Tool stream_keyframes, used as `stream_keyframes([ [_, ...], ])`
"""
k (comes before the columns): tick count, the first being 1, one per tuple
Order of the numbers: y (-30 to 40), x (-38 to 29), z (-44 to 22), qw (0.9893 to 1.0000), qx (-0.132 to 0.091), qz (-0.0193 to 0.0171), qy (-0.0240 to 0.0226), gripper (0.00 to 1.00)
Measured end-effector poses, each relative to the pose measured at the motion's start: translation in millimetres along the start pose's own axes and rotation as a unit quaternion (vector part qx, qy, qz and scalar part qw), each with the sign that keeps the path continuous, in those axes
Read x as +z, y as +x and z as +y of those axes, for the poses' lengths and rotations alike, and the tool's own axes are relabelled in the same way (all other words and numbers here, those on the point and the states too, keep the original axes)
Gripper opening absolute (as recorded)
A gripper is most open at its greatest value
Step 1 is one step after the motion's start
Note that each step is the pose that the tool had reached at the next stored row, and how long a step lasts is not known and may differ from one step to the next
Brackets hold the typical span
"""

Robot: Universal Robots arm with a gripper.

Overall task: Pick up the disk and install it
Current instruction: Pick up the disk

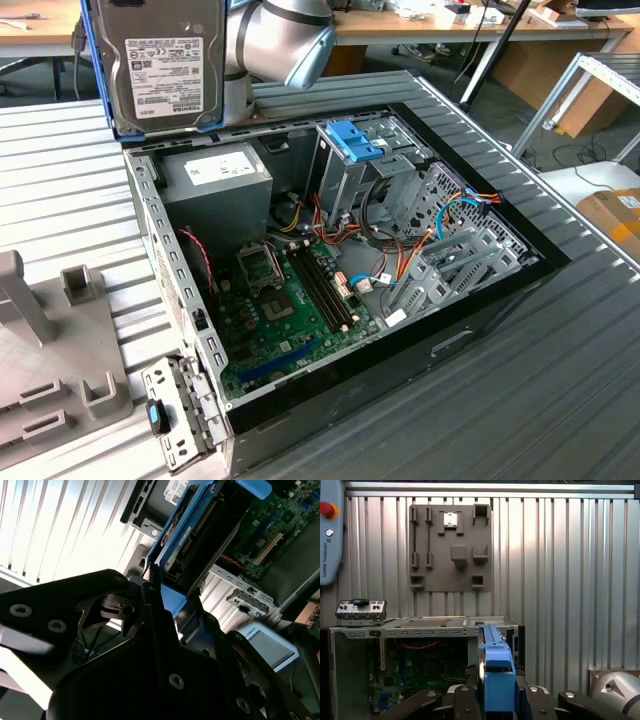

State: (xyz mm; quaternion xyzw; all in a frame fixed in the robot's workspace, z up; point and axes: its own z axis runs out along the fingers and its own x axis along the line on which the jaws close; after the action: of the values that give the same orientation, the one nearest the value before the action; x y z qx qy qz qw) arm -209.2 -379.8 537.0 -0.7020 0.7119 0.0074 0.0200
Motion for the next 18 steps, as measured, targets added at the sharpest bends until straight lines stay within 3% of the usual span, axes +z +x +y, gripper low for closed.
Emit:
stream_keyframes([
  [3, -0.1, 0.1, -9.5, 1.0, -0.001, 0.0, -0.0001, 0.36],
  [9, -0.1, 0.2, -10.2, 1.0, -0.001, 0.0, -0.0001, 0.36],
  [11, -0.2, 0.3, -14.8, 1.0, -0.003, -0.0001, -0.0001, 0.36],
  [14, 0.0, 0.5, -27.0, 1.0, -0.005, -0.0001, -0.0002, 0.36],
  [18, 4.9, 0.5, -34.3, 1.0, -0.007, -0.0001, -0.0003, 0.36],
])
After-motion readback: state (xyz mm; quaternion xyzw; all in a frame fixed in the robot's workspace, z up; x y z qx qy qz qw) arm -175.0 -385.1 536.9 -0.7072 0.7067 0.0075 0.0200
